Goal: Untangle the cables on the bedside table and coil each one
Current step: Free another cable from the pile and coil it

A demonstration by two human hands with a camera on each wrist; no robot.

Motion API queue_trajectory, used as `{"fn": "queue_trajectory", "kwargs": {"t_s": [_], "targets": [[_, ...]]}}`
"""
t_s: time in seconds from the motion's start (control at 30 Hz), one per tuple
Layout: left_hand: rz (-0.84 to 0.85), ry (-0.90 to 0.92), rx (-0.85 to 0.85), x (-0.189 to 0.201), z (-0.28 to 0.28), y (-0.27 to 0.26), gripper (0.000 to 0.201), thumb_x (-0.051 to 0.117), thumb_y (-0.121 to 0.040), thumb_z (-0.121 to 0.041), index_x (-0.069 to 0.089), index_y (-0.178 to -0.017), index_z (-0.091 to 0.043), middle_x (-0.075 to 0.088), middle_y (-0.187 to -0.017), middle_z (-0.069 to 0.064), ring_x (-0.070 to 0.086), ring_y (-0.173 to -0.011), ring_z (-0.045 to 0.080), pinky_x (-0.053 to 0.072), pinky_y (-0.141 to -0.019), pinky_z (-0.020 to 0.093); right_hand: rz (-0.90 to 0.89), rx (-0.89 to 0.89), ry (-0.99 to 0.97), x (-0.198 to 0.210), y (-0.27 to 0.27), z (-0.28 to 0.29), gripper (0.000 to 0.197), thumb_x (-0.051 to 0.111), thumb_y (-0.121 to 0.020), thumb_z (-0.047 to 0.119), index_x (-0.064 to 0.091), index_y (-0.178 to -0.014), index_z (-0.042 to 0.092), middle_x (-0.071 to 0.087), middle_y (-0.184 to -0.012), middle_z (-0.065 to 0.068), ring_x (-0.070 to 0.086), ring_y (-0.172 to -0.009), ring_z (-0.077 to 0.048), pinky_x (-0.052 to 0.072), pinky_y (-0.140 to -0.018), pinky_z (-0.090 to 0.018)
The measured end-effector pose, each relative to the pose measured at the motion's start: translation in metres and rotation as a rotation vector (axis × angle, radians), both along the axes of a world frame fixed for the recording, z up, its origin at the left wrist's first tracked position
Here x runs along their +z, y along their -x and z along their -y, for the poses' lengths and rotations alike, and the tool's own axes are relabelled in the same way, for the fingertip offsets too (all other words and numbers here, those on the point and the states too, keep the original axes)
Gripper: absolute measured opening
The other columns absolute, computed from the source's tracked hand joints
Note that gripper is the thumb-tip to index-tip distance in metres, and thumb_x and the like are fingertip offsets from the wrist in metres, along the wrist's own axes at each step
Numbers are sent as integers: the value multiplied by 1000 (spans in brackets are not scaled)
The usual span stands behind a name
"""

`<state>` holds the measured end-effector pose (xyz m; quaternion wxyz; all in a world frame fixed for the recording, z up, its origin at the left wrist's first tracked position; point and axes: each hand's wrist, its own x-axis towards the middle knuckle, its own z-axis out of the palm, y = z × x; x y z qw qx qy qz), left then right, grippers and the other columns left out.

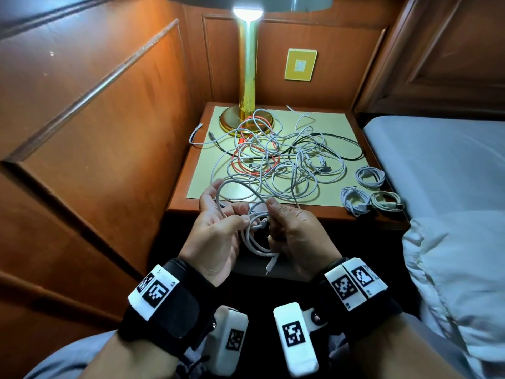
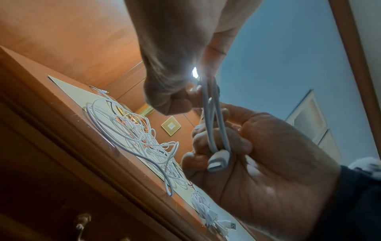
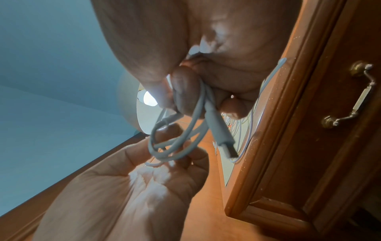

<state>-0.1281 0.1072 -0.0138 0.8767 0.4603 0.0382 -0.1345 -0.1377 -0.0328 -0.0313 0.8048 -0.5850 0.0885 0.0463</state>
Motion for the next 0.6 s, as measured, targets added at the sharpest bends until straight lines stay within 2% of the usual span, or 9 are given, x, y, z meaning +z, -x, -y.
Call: {"fn": "queue_trajectory", "kwargs": {"t_s": [0.13,0.2,0.27,0.33,0.4,0.47,0.53,0.57,0.6], "targets": [[-30,-6,-20,0,-2,-2,82,48,-63,7,37,-138,-23,53,-104,21,56,-98,39,50,-90,49,-28,13,-1,0,0,-1,49,51,-103,25,35,-58,18,20,-56,-2,19,-42,-9,20,-40,-19],[-40,-8,-35,0,-3,-4,81,47,-62,8,37,-136,-24,54,-115,29,56,-103,41,51,-92,48,-35,26,-7,-1,1,-3,47,50,-103,25,35,-59,17,21,-57,-2,20,-41,-8,22,-39,-18],[-48,0,-28,2,-2,-4,79,46,-62,7,38,-134,-23,50,-124,45,57,-106,43,48,-95,50,-45,21,-20,1,1,-5,47,50,-103,25,36,-59,17,22,-55,-1,21,-40,-8,23,-38,-17],[-46,-4,-16,5,0,-3,75,46,-63,7,40,-132,-22,47,-130,46,57,-109,44,42,-100,56,-57,-2,-9,-1,0,-6,49,51,-103,25,41,-55,18,23,-54,1,22,-41,-8,23,-38,-17],[-38,-20,-9,5,1,-2,70,48,-72,12,39,-133,-21,50,-130,43,57,-107,44,41,-98,56,-95,-18,-1,0,0,-6,58,54,-102,27,52,-45,17,28,-54,1,27,-40,-7,25,-37,-17],[-44,-37,-7,1,3,-3,65,39,-85,18,34,-139,-19,52,-130,42,58,-105,42,44,-94,53,-124,-12,-8,1,0,-5,59,55,-101,26,58,-43,16,35,-52,1,34,-38,-5,29,-36,-15],[-49,-56,-9,-2,4,-4,69,44,-82,14,31,-143,-17,55,-129,38,61,-106,40,51,-89,48,-158,-25,-6,-3,-2,-6,48,58,-100,28,62,-54,12,41,-51,1,43,-40,-7,44,-46,-19],[-50,-67,-10,-3,4,-4,74,49,-77,9,31,-144,-17,58,-128,36,63,-105,39,53,-87,46,-165,-17,2,-3,-3,-8,42,63,-96,35,65,-64,8,45,-54,-3,48,-47,-13,51,-60,-26],[-52,-80,-10,-5,4,-4,77,51,-72,4,31,-144,-18,60,-126,34,64,-105,38,54,-87,46,-169,-19,10,-4,-3,-11,46,70,-88,46,67,-75,1,48,-62,-9,52,-57,-22,50,-72,-36]]}}
